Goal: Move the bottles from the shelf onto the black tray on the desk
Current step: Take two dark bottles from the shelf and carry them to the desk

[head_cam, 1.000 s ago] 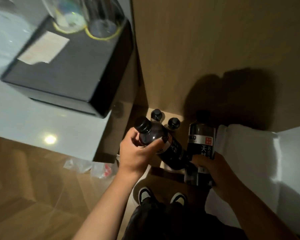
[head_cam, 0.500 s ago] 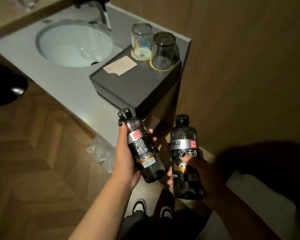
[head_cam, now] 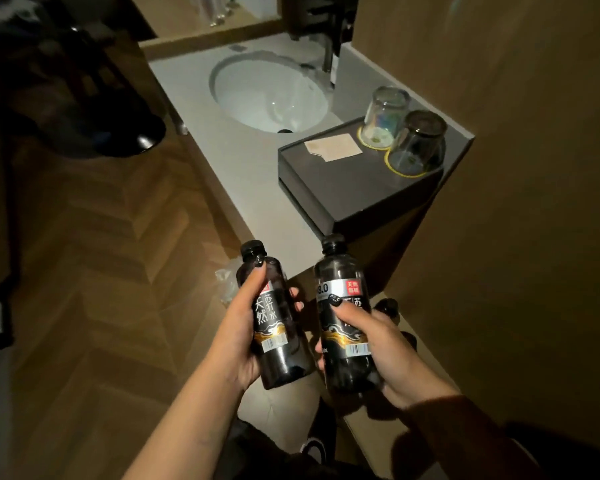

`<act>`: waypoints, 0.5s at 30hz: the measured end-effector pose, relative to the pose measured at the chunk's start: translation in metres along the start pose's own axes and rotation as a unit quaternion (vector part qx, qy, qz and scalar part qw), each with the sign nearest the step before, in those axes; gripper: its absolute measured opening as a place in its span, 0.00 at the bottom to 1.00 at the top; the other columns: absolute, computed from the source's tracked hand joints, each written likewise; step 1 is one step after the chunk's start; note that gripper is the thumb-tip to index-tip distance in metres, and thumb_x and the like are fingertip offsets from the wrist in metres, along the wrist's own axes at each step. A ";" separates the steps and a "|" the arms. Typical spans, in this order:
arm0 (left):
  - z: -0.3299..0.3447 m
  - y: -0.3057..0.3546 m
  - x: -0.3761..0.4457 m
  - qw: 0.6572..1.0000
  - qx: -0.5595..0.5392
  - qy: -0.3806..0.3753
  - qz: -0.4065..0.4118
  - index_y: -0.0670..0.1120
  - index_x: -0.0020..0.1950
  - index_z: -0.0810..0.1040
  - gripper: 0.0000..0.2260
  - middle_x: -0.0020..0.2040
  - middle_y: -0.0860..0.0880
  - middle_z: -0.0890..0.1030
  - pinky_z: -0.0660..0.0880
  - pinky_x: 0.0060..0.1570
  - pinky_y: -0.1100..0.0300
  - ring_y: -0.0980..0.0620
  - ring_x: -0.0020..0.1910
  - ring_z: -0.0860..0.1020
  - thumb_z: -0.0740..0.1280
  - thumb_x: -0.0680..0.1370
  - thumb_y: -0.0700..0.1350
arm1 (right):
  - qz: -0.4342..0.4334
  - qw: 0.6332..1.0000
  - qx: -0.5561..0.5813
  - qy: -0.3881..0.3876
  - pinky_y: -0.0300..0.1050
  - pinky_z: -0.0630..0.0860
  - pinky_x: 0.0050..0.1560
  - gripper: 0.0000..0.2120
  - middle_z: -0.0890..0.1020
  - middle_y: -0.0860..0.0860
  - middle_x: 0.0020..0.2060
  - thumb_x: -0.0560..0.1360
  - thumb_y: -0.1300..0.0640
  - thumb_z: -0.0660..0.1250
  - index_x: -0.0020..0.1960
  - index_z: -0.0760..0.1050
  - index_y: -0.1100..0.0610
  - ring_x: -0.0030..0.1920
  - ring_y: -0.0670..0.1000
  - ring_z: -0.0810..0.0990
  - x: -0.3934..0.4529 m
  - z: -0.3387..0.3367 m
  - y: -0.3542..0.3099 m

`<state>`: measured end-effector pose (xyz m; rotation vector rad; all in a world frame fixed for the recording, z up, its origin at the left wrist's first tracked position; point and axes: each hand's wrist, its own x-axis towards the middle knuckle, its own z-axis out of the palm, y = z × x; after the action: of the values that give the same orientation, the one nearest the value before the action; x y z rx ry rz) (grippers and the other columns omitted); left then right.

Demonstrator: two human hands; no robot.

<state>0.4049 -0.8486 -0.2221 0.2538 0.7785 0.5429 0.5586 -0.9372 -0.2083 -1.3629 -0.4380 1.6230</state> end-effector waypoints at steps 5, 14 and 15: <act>-0.018 0.036 -0.009 0.999 -0.002 0.046 -0.003 0.39 0.48 0.76 0.26 0.39 0.42 0.77 0.79 0.38 0.50 0.44 0.34 0.78 0.71 0.69 0.63 | -0.002 0.999 -0.033 -0.032 0.49 0.78 0.39 0.18 0.81 0.60 0.38 0.70 0.51 0.68 0.54 0.75 0.60 0.36 0.57 0.81 0.023 0.039 -0.012; -0.086 0.140 -0.018 0.990 -0.006 0.119 0.078 0.42 0.35 0.83 0.19 0.34 0.44 0.80 0.80 0.34 0.55 0.48 0.27 0.79 0.68 0.73 0.58 | 0.027 0.996 -0.062 -0.061 0.50 0.79 0.40 0.24 0.80 0.61 0.37 0.65 0.48 0.70 0.56 0.72 0.61 0.35 0.58 0.80 0.104 0.138 -0.024; -0.095 0.154 -0.019 0.990 -0.015 0.118 0.079 0.42 0.32 0.83 0.20 0.33 0.44 0.80 0.79 0.30 0.57 0.48 0.26 0.79 0.67 0.74 0.57 | 0.031 0.996 -0.062 -0.056 0.52 0.78 0.42 0.26 0.80 0.61 0.38 0.64 0.47 0.71 0.56 0.72 0.60 0.36 0.58 0.80 0.116 0.151 -0.025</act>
<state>0.2685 -0.7291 -0.2132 0.2266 0.9830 0.7433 0.4391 -0.7865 -0.2078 -1.3932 -0.5768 1.7534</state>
